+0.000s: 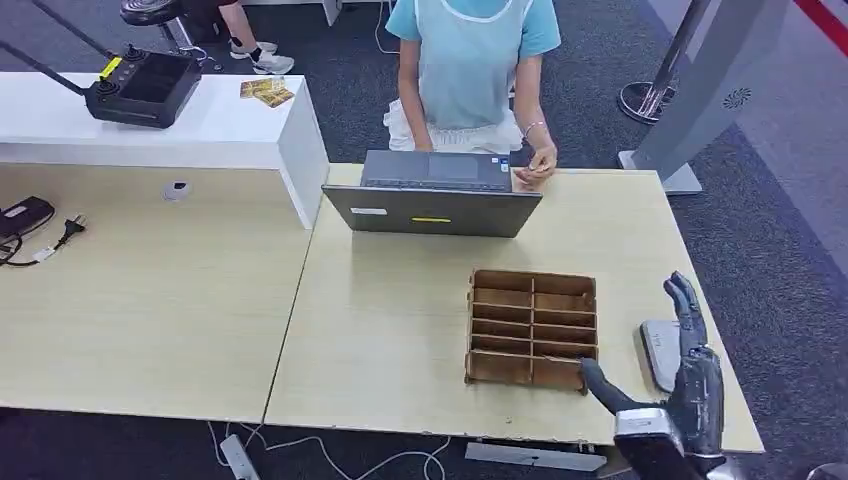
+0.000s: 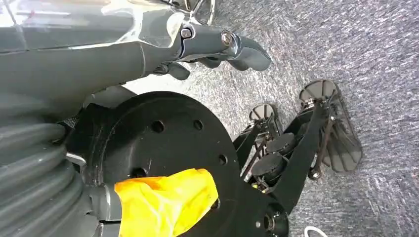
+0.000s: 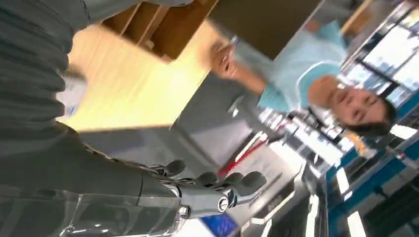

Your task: Pass the card to the sensor for recognition and then transmit it.

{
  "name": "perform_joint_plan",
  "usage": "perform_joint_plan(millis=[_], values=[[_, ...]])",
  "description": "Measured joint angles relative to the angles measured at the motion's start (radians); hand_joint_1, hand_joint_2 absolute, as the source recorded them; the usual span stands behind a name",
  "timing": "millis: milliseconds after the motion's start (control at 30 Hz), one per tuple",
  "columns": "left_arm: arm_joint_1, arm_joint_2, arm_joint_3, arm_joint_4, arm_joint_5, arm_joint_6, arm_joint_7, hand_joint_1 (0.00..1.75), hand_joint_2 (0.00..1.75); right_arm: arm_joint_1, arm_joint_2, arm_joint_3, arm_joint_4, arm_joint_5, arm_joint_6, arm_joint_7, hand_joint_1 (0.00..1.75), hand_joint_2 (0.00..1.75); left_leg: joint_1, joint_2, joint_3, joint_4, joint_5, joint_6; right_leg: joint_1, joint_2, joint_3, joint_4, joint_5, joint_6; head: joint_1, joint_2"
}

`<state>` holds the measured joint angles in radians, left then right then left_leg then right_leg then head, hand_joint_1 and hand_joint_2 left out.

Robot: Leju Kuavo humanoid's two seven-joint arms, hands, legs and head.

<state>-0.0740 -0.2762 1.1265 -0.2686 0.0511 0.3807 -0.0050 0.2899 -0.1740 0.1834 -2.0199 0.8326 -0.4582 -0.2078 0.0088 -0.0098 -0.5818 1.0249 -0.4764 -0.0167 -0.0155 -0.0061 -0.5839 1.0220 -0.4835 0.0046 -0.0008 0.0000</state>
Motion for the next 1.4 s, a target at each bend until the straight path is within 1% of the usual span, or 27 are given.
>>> perform_joint_plan(millis=[67, 100, 167, 200, 233, 300, 333, 400, 467, 600, 700, 767, 967, 1300, 1333, 1400], values=[[0.000, 0.000, 0.000, 0.000, -0.007, 0.000, 0.009, 0.00, 1.75, 0.016, -0.003, 0.022, 0.009, 0.179, -0.078, 0.100, 0.00, 1.75, 0.000, 0.000, 0.000, 0.000, 0.000, 0.000, 0.000, 0.000, 0.000, 0.000, 0.000, 0.000, 0.000, 0.000], [0.000, 0.000, 0.000, 0.000, -0.011, 0.000, 0.013, 0.00, 1.75, 0.022, -0.009, 0.034, 0.013, 0.260, -0.101, 0.151, 0.00, 1.75, 0.000, 0.000, 0.000, 0.000, 0.000, 0.000, 0.000, 0.000, 0.000, 0.000, 0.000, 0.000, 0.000, 0.000], [-0.001, 0.000, 0.000, 0.000, -0.018, 0.000, 0.020, 0.00, 1.75, 0.037, -0.030, 0.056, 0.022, 0.417, -0.119, 0.256, 0.00, 1.75, 0.000, 0.000, 0.000, 0.000, 0.000, 0.000, 0.000, 0.000, 0.000, 0.000, 0.000, 0.000, 0.000, 0.000], [-0.001, 0.000, 0.000, 0.000, -0.023, 0.000, 0.026, 0.00, 1.75, 0.042, -0.041, 0.065, 0.027, 0.473, -0.117, 0.302, 0.00, 1.75, 0.000, 0.000, 0.000, 0.000, 0.000, 0.000, 0.000, 0.000, 0.000, 0.000, 0.000, 0.000, 0.000, 0.000], [-0.001, 0.001, 0.000, 0.000, -0.031, 0.000, 0.031, 0.00, 1.75, 0.045, -0.054, 0.077, 0.033, 0.539, -0.110, 0.363, 0.00, 1.75, 0.000, 0.000, 0.000, 0.000, 0.000, 0.000, 0.000, 0.000, 0.000, 0.000, 0.000, 0.000, 0.000, 0.000], [-0.004, 0.001, -0.001, 0.000, -0.045, 0.003, 0.042, 0.00, 1.75, 0.044, -0.085, 0.108, 0.054, 0.647, -0.082, 0.467, 0.00, 1.75, 0.000, 0.001, 0.000, 0.000, 0.000, 0.000, 0.000, 0.000, 0.000, 0.000, 0.000, 0.000, 0.000, 0.000], [-0.004, 0.002, -0.002, 0.000, -0.052, 0.004, 0.046, 0.00, 1.75, 0.042, -0.099, 0.126, 0.068, 0.685, -0.066, 0.505, 0.00, 1.75, 0.000, 0.001, 0.000, 0.000, 0.000, 0.000, 0.000, 0.000, 0.000, 0.000, 0.000, 0.000, 0.000, 0.000], [-0.004, 0.002, -0.005, 0.000, -0.060, 0.005, 0.050, 0.00, 1.75, 0.030, -0.117, 0.161, 0.096, 0.718, -0.045, 0.543, 0.00, 1.75, 0.000, 0.001, 0.000, 0.000, 0.000, 0.000, 0.000, 0.000, 0.000, 0.000, 0.000, 0.000, 0.000, 0.000], [-0.005, 0.002, -0.008, 0.000, -0.070, 0.004, 0.056, 0.00, 1.75, 0.017, -0.137, 0.195, 0.123, 0.732, 0.007, 0.601, 0.00, 1.75, 0.000, 0.001, 0.000, 0.000, 0.000, 0.000, 0.000, 0.000, 0.000, 0.000, 0.000, 0.000, 0.000, 0.000], [-0.006, 0.003, -0.016, 0.000, -0.091, 0.003, 0.071, 0.00, 1.75, -0.026, -0.162, 0.244, 0.179, 0.714, 0.122, 0.645, 0.00, 1.75, 0.000, 0.003, 0.000, 0.000, 0.000, 0.000, 0.000, 0.002, 0.000, 0.000, 0.001, -0.001, 0.000, 0.000], [-0.007, 0.003, -0.027, 0.000, -0.109, 0.002, 0.080, 0.00, 1.75, -0.079, -0.166, 0.281, 0.225, 0.694, 0.179, 0.645, 0.00, 1.75, 0.000, 0.004, 0.001, 0.000, 0.000, 0.000, 0.000, 0.003, 0.000, 0.000, 0.001, -0.001, 0.000, 0.000], [-0.007, 0.003, -0.033, 0.000, -0.119, -0.005, 0.083, 0.00, 1.75, -0.113, -0.166, 0.301, 0.259, 0.683, 0.205, 0.645, 0.00, 1.75, 0.000, 0.004, 0.001, 0.000, 0.000, 0.000, 0.000, 0.003, 0.000, 0.000, 0.001, -0.001, 0.000, 0.000], [-0.009, 0.003, -0.042, 0.000, -0.133, -0.006, 0.087, 0.00, 1.75, -0.173, -0.166, 0.329, 0.313, 0.678, 0.213, 0.644, 0.00, 1.75, 0.000, 0.004, 0.001, 0.000, 0.000, 0.000, 0.000, 0.003, 0.000, 0.000, 0.001, -0.001, 0.000, 0.000], [-0.009, 0.003, -0.046, 0.000, -0.134, -0.006, 0.087, 0.00, 1.75, -0.195, -0.166, 0.341, 0.344, 0.677, 0.218, 0.644, 0.00, 1.75, 0.000, 0.004, 0.001, 0.000, 0.000, 0.000, 0.000, 0.003, 0.000, 0.000, 0.001, -0.001, 0.000, 0.000], [-0.009, 0.003, -0.046, 0.000, -0.134, -0.006, 0.087, 0.00, 1.75, -0.196, -0.166, 0.343, 0.346, 0.677, 0.218, 0.644, 0.02, 1.75, 0.000, 0.004, 0.001, 0.000, 0.000, 0.000, 0.000, 0.003, 0.000, 0.000, 0.001, -0.001, 0.000, 0.000], [-0.009, 0.003, -0.047, 0.000, -0.135, -0.007, 0.087, 0.00, 1.75, -0.198, -0.166, 0.344, 0.348, 0.677, 0.217, 0.644, 0.14, 1.75, 0.000, 0.004, 0.001, 0.000, 0.000, 0.000, 0.000, 0.003, 0.000, 0.000, 0.001, -0.001, 0.000, 0.000]])
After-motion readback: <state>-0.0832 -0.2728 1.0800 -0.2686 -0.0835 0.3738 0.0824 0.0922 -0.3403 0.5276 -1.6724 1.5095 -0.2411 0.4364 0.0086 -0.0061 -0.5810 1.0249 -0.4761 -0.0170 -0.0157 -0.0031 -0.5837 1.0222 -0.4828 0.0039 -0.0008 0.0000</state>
